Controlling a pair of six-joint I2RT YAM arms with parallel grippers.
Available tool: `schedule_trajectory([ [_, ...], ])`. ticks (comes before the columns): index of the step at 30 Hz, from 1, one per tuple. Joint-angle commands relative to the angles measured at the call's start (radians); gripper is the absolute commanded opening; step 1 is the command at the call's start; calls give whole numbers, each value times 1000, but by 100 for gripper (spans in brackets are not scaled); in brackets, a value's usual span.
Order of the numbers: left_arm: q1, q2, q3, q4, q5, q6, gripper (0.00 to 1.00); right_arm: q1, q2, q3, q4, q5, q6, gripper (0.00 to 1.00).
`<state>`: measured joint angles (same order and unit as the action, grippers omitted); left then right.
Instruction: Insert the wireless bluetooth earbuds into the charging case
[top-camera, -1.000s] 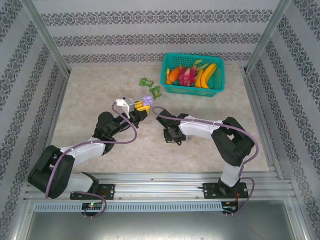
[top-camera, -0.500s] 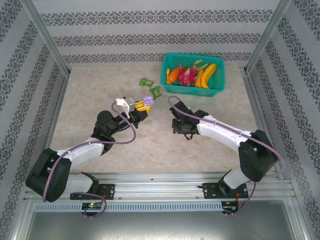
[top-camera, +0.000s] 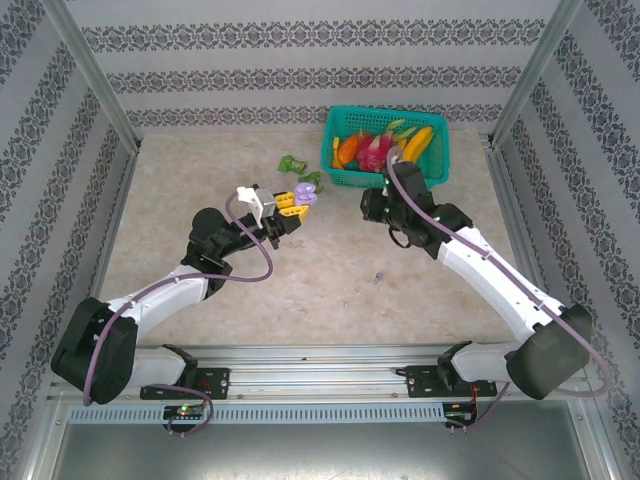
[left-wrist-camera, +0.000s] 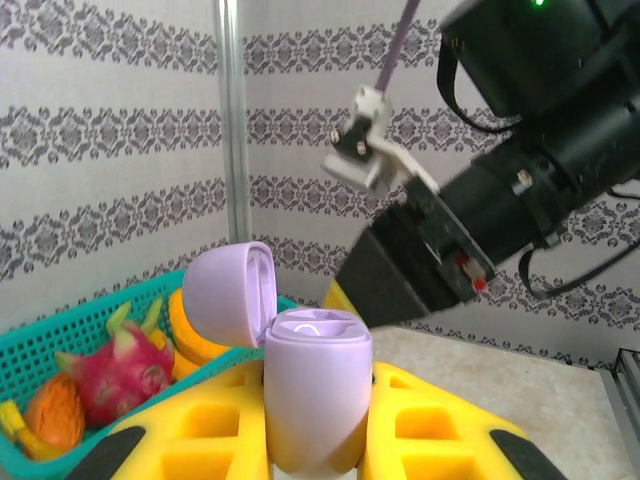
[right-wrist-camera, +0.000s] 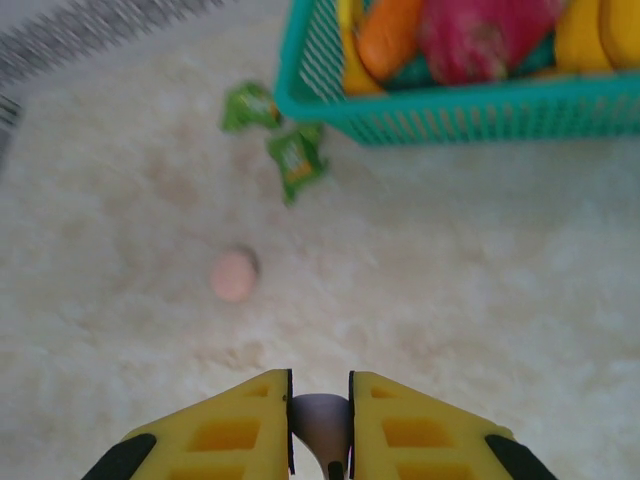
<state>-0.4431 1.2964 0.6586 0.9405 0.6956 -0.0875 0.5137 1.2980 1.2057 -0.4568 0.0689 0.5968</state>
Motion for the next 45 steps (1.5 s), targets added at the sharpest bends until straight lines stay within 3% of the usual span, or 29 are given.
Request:
schedule_trajectory([
  [1, 5, 25, 56, -1, 58, 50, 0, -8, -26, 82, 79, -44, -52, 18],
  [13, 4, 123, 121, 58, 63, 31, 0, 50, -62, 130, 307, -150, -73, 18],
  [27, 3, 155, 169, 92, 65, -4, 0, 128, -97, -42, 583, -242, -156, 17],
  [45, 4, 166, 185, 111, 70, -26, 0, 154, -55, -76, 629, -271, -154, 16],
])
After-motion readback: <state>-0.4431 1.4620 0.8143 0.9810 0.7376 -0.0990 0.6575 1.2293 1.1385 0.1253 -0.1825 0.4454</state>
